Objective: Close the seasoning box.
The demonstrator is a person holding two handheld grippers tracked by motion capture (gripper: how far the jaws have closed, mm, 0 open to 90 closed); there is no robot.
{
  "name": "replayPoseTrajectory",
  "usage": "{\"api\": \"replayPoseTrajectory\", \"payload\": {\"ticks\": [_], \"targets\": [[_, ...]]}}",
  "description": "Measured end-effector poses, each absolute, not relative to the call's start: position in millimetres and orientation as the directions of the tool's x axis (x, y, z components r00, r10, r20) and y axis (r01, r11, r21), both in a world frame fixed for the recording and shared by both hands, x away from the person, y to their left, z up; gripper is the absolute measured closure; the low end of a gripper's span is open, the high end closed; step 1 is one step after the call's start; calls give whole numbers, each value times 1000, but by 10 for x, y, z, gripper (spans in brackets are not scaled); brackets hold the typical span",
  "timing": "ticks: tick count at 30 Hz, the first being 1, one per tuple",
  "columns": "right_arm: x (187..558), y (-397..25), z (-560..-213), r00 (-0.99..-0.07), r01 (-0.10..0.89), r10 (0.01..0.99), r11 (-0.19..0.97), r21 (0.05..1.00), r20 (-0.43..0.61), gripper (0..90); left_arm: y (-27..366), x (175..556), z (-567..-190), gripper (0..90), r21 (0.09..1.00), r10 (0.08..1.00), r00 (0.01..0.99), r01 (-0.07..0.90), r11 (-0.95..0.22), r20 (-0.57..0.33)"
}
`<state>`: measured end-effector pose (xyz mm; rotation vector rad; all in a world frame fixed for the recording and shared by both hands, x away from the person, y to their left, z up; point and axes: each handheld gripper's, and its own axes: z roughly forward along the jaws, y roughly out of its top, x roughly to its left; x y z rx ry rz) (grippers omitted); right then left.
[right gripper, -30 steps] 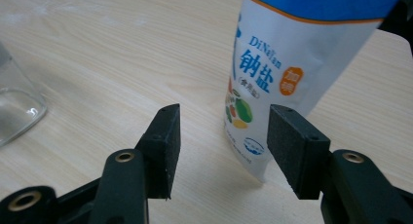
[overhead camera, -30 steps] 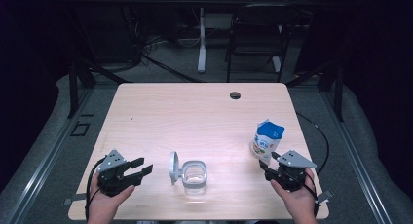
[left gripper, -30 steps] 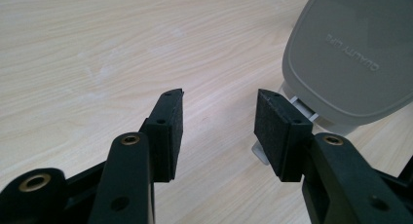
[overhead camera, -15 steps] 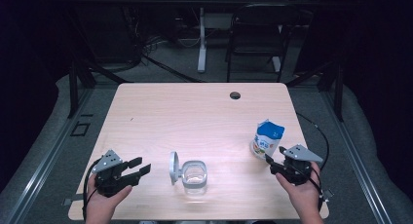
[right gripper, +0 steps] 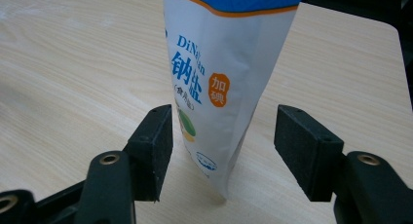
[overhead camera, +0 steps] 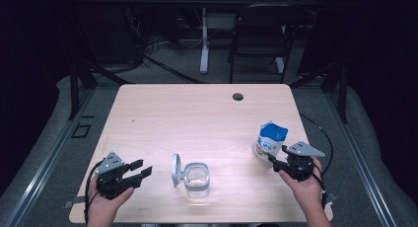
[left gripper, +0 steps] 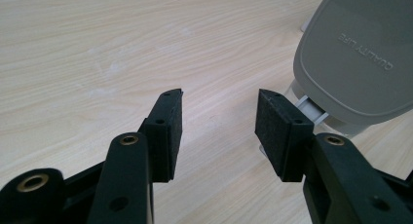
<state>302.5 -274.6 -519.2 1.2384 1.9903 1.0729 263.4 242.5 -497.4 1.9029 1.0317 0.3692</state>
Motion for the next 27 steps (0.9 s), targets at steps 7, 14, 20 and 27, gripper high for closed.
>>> {"api": "replayPoseTrajectory", "payload": {"ticks": [7,14,20,27], "targets": [[3102,-2730,-5221,-417,473,908,258,843,-44,394,2436,2631,-4975,533,824,786,599,516,-234,-152],[3157,-2706,-5255,-415,478,908,264,838,-49,394,2432,2631,-4981,533,826,787,598,514,-231,-152],[3192,-2681,-5295,-423,473,906,254,844,-35,389,2441,2636,-4991,532,827,789,595,514,-228,-152],[3228,-2639,-5336,-424,472,905,257,843,-38,386,2454,2640,-4996,532,826,792,590,518,-223,-156]]}}
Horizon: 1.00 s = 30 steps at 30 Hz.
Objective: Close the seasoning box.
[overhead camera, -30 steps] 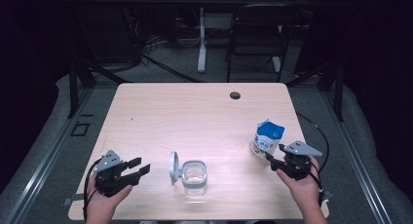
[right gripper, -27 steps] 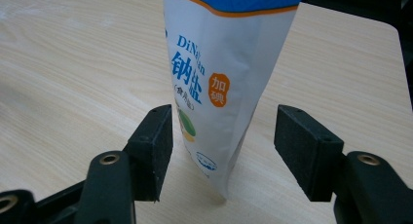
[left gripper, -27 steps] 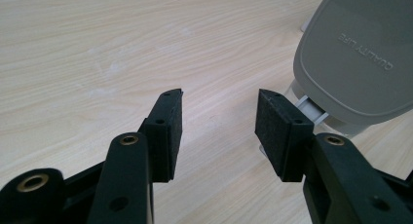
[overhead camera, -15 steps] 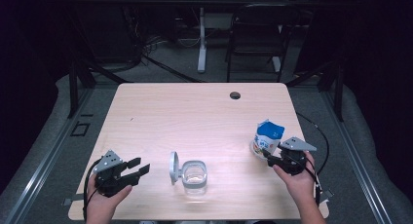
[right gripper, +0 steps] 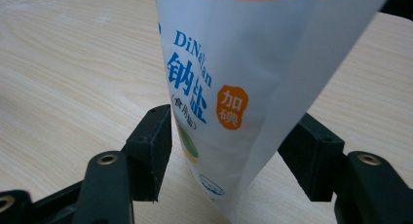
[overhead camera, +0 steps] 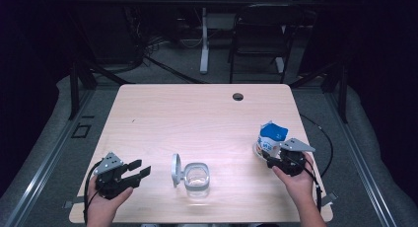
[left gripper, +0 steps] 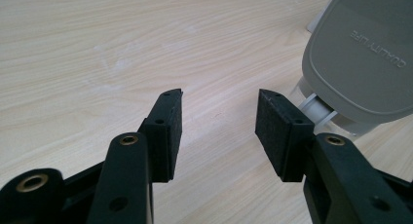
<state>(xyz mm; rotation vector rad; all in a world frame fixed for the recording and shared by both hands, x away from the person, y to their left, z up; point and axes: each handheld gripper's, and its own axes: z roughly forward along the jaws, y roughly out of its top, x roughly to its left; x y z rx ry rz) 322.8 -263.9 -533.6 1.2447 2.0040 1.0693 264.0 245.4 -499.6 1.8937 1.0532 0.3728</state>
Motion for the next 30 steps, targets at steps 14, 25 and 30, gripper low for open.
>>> {"api": "replayPoseTrajectory", "payload": {"ticks": [14,25,30], "targets": [[3292,-2594,-5410,-423,466,905,266,844,-52,365,2470,2650,-5010,531,820,794,586,527,-225,-159],[3338,-2551,-5476,-419,469,906,276,839,-64,348,2500,2657,-5008,530,823,802,576,525,-215,-158],[3354,-2545,-5496,-413,469,909,266,842,-56,353,2521,2659,-5006,529,825,805,571,526,-208,-161]]}}
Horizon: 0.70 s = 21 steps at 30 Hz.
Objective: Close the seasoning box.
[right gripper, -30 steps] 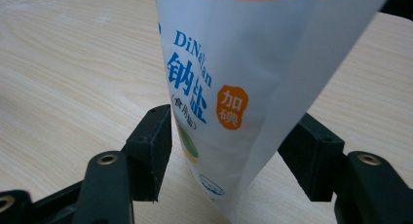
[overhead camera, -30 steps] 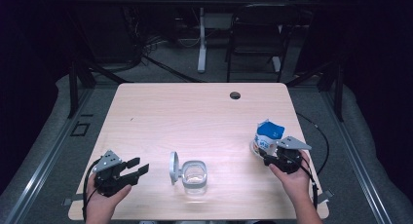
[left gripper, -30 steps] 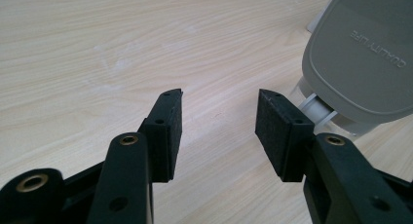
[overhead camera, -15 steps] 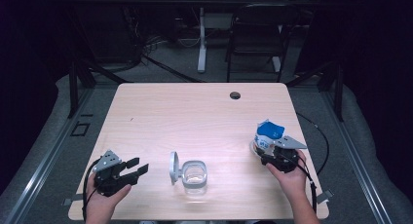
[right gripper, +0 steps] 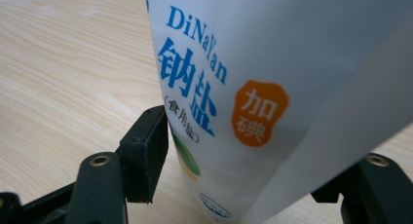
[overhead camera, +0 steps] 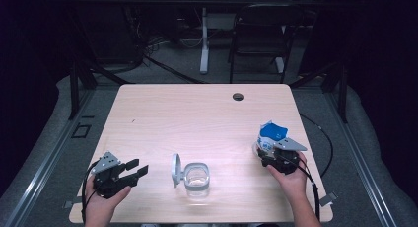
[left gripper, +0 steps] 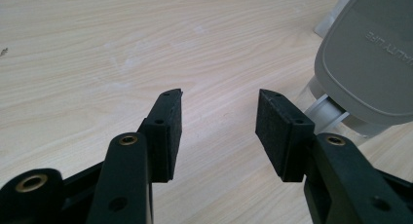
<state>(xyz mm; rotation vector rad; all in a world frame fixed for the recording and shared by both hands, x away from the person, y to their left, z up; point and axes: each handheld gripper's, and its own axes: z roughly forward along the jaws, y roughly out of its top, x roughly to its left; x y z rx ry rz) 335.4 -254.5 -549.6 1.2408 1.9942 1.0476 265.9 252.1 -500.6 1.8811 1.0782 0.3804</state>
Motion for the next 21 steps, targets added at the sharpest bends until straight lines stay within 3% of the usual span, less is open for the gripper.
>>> {"api": "replayPoseTrajectory", "payload": {"ticks": [21], "targets": [[3411,-2509,-5670,-391,473,919,246,846,-48,354,2551,2666,-5012,526,824,808,566,529,-204,-164]]}}
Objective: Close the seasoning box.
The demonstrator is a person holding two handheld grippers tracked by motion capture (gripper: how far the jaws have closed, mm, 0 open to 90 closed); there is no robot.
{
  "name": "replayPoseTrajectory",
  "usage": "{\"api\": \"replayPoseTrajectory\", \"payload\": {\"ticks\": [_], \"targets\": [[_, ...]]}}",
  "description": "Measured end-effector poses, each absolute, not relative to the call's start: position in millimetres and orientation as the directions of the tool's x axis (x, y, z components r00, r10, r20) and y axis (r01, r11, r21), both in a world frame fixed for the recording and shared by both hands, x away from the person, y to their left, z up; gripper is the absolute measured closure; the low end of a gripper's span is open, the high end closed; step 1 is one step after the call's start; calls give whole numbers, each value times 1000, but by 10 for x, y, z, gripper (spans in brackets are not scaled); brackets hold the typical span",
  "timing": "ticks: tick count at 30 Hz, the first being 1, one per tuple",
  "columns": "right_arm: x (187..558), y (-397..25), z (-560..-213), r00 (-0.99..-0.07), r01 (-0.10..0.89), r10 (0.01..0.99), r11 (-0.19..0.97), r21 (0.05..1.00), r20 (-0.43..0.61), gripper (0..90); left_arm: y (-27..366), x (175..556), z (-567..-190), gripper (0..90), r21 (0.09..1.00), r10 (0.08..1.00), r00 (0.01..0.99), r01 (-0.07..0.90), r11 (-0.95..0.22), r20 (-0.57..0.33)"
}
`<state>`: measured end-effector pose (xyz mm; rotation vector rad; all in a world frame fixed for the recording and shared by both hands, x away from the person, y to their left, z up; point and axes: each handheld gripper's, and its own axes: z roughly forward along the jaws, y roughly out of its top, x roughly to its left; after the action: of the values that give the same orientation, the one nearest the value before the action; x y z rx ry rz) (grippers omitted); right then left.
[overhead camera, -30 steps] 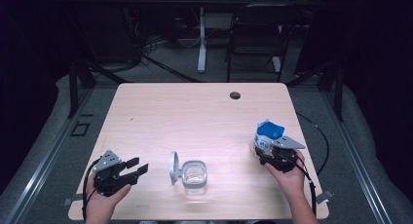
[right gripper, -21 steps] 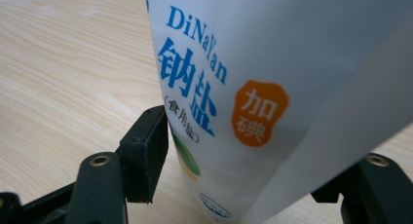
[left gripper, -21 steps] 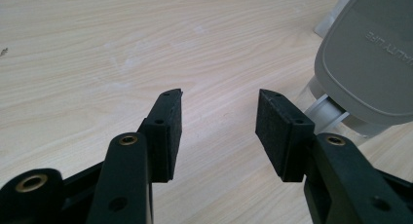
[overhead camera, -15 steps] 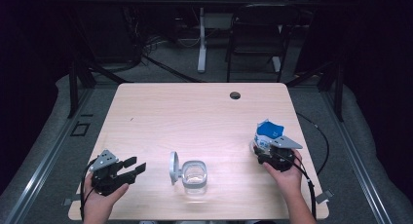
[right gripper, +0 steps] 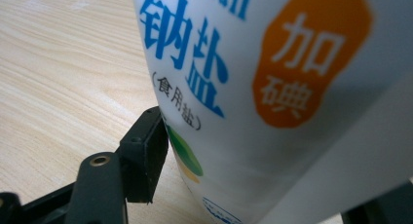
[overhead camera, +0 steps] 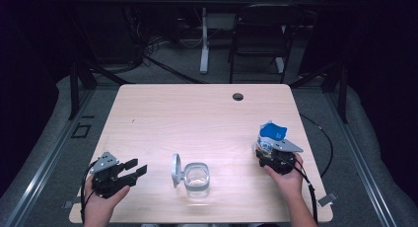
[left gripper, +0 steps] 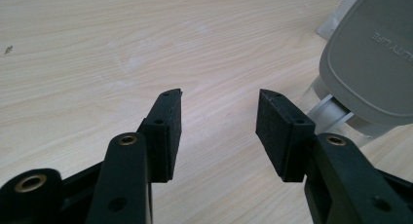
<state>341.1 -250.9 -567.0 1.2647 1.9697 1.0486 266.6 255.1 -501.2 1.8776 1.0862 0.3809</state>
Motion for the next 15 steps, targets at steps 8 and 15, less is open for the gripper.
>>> {"api": "replayPoseTrajectory", "payload": {"ticks": [8,15], "targets": [[3434,-2503,-5695,-391,470,919,241,849,-45,351,2562,2668,-5019,527,823,811,559,534,-194,-171],[3447,-2498,-5716,-380,472,924,236,850,-46,351,2566,2670,-5019,526,823,813,558,534,-195,-169]]}}
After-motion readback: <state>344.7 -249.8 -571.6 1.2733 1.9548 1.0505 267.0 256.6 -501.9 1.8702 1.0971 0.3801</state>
